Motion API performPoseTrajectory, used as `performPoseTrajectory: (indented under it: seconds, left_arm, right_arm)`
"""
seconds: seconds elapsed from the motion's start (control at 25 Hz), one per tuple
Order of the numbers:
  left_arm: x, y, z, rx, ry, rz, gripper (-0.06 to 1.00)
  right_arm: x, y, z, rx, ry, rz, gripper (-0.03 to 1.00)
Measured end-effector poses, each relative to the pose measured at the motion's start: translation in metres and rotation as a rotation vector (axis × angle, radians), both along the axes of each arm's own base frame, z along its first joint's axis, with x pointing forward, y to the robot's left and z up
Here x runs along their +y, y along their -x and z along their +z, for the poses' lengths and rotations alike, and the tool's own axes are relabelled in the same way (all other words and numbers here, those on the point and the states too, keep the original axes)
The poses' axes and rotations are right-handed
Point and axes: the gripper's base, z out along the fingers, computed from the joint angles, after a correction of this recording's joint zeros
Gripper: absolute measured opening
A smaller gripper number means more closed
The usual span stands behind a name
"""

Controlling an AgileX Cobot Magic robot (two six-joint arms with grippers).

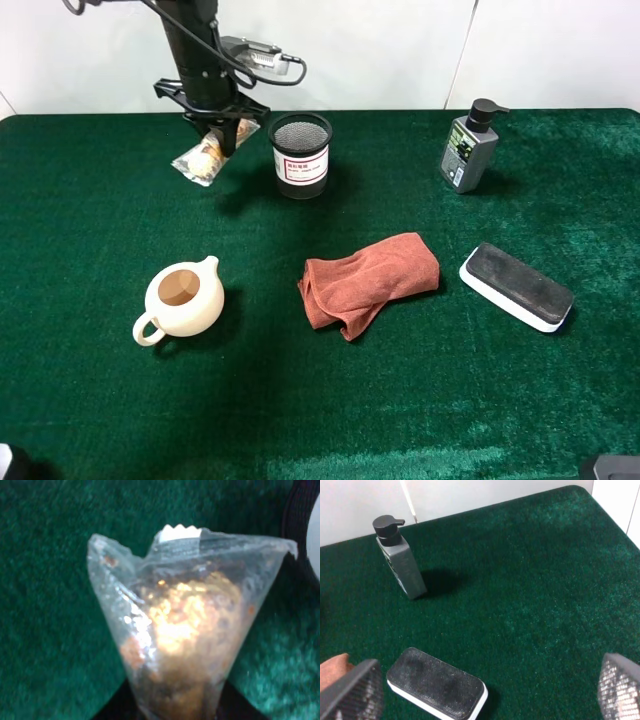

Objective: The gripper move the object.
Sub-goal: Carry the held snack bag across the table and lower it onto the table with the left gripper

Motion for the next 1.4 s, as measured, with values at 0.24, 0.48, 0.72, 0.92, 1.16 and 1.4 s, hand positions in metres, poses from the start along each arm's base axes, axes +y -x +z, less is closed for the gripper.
performPoseTrajectory:
  seconds: [0.24,0.48,0.72,0.92,1.16,1.4]
  left_arm:
    - [-0.002,-0.003,-0.014,-0.003,-0.007,0.002,0.19]
    - [-0.003,-0.005,-0.018,-0.023,0.000,0.003,0.19]
    - [-0.003,-0.006,-0.017,-0.026,0.002,0.003,0.19]
    - [-0.003,-0.006,-0.017,-0.026,0.002,0.003,0.33]
    - [-0.003,-0.006,-0.017,-0.026,0.002,0.012,0.79]
    - [-0.003,-0.006,-0.017,-0.027,0.003,0.014,0.85]
  right_arm:
    - [0.000,0.000,0.000,0.000,0.000,0.000,0.65]
    - [0.000,0.000,0.000,0.000,0.000,0.000,0.65]
    - [0.000,0.000,0.000,0.000,0.000,0.000,0.65]
    - [0.000,0.000,0.000,0.000,0.000,0.000,0.65]
    - [0.000,0.000,0.000,0.000,0.000,0.000,0.65]
    - [0.000,0.000,0.000,0.000,0.000,0.000,0.65]
